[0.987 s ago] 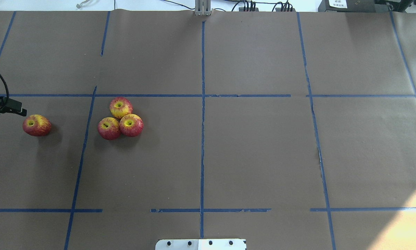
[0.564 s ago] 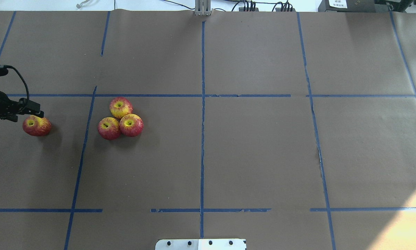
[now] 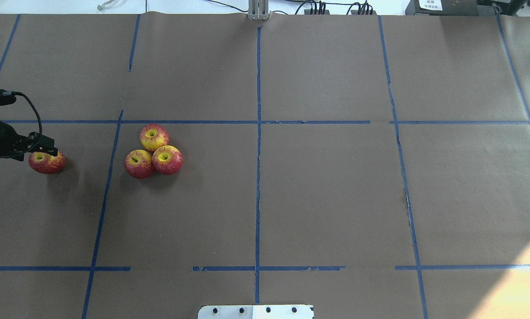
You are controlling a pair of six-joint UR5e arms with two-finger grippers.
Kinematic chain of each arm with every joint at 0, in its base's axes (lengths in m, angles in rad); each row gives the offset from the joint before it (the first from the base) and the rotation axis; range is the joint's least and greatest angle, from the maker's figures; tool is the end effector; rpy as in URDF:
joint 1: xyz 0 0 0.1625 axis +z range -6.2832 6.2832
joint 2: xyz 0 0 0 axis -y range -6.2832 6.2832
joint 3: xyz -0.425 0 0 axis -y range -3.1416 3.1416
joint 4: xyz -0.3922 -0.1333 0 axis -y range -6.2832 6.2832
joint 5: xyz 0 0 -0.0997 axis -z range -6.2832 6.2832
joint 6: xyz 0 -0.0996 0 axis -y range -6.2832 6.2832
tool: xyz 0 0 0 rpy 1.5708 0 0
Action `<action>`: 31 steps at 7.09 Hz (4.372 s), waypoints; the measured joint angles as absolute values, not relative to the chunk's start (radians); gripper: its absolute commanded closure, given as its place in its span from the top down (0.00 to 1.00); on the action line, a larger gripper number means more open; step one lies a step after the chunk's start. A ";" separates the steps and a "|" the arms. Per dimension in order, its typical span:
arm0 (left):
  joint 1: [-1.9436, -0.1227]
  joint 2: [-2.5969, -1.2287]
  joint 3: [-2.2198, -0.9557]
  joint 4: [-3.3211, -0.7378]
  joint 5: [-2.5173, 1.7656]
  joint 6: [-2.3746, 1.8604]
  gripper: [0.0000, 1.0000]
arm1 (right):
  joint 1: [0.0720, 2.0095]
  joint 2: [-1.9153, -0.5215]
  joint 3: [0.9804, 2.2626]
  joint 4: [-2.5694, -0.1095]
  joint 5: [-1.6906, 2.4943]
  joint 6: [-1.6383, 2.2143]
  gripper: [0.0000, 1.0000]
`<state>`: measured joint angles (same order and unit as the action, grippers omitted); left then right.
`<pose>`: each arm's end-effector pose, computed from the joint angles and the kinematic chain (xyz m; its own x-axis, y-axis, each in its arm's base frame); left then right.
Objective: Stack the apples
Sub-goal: 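Lower the left gripper onto the lone apple and grasp it, then carry the apple with the left gripper over the three-apple cluster, then set the apple on top of the cluster and open the left gripper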
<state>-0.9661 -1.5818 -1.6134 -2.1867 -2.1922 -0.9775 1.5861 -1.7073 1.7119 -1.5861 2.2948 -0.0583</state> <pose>0.2364 -0.4745 0.5681 0.6287 -0.1102 -0.7698 0.1350 0.9903 -0.0315 0.0739 -0.4322 0.6574 0.7486 -0.0397 0.6618 0.0284 0.9992 0.0279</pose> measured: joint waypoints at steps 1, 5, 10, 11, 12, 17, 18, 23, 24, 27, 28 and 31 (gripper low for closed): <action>-0.963 -1.584 -1.606 -2.188 -2.193 -0.978 1.00 | 1.586 -1.707 1.712 -1.586 2.295 -0.058 1.00; -0.931 -1.603 -1.578 -2.187 -2.193 -0.980 0.10 | 1.586 -1.707 1.712 -1.586 2.295 -0.058 1.00; -0.930 -1.643 -1.787 -2.068 -2.202 -1.121 0.00 | 1.586 -1.707 1.712 -1.586 2.295 -0.058 1.00; -0.914 -1.700 -1.820 -2.013 -2.201 -1.222 0.00 | 1.586 -1.707 1.712 -1.586 2.295 -0.058 1.00; -0.879 -1.774 -1.834 -1.942 -2.197 -1.315 0.00 | 1.586 -1.707 1.712 -1.586 2.295 -0.058 1.00; -0.742 -1.925 -1.823 -1.751 -2.054 -1.406 0.00 | 1.586 -1.707 1.712 -1.586 2.295 -0.058 1.00; -0.734 -1.926 -1.821 -1.750 -2.043 -1.407 0.00 | 1.586 -1.707 1.712 -1.586 2.295 -0.058 1.00; -0.717 -1.948 -1.796 -1.750 -2.016 -1.404 0.58 | 1.586 -1.707 1.712 -1.586 2.295 -0.058 1.00; -0.716 -1.950 -1.794 -1.750 -2.016 -1.404 1.00 | 1.586 -1.707 1.712 -1.586 2.295 -0.058 1.00; -0.717 -1.954 -1.799 -1.750 -2.016 -1.401 1.00 | 1.586 -1.707 1.712 -1.586 2.295 -0.058 1.00; -0.722 -1.952 -1.806 -1.750 -2.016 -1.399 1.00 | 1.586 -1.707 1.712 -1.586 2.295 -0.058 1.00; -0.848 -1.922 -1.871 -1.727 -2.021 -1.246 1.00 | 1.586 -1.707 1.712 -1.586 2.295 -0.058 1.00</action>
<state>-0.8479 -1.9215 -1.8710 -1.7267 -2.0211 -1.2465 1.5861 -1.7073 1.7119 -1.5856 2.2948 -0.0583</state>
